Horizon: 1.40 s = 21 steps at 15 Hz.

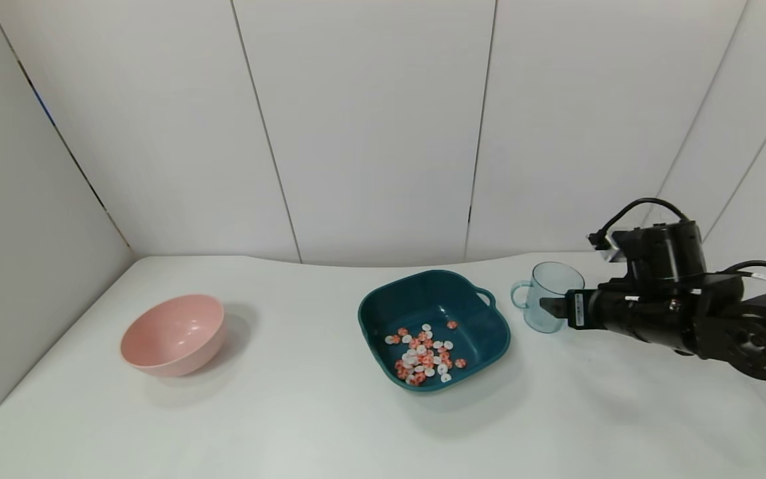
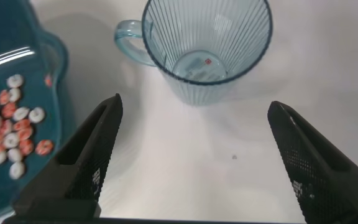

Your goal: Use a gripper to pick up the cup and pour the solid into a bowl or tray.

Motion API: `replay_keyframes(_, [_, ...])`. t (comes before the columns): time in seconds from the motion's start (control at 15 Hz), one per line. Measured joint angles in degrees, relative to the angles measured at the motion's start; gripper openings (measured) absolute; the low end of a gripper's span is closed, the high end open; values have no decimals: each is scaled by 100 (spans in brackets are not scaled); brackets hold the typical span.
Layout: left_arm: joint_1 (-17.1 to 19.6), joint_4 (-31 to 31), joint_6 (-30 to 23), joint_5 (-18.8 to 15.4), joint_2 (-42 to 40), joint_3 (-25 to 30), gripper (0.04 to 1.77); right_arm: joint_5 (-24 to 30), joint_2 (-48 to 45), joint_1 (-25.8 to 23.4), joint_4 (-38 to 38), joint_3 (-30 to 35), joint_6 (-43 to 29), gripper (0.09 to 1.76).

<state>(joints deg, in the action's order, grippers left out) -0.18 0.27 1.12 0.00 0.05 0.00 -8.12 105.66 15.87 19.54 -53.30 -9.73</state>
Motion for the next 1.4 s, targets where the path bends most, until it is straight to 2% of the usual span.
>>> replay_keyframes(0.53, [0,-2,2,0,0,0,172,123,-2793,22,-1396,650,332,170])
replay_keyframes(0.73, [0,0,2,0,0,0,172,138,-3766,-69,-1574,1028,439,170])
replay_keyframes(1.2, [0,0,0,0,0,0,172,834,-5900,-1215,-1709,1998,695,170])
replay_keyframes(1.4, [0,0,2,0,0,0,172,1128,-6784,-1590,-2367,2182,708,170])
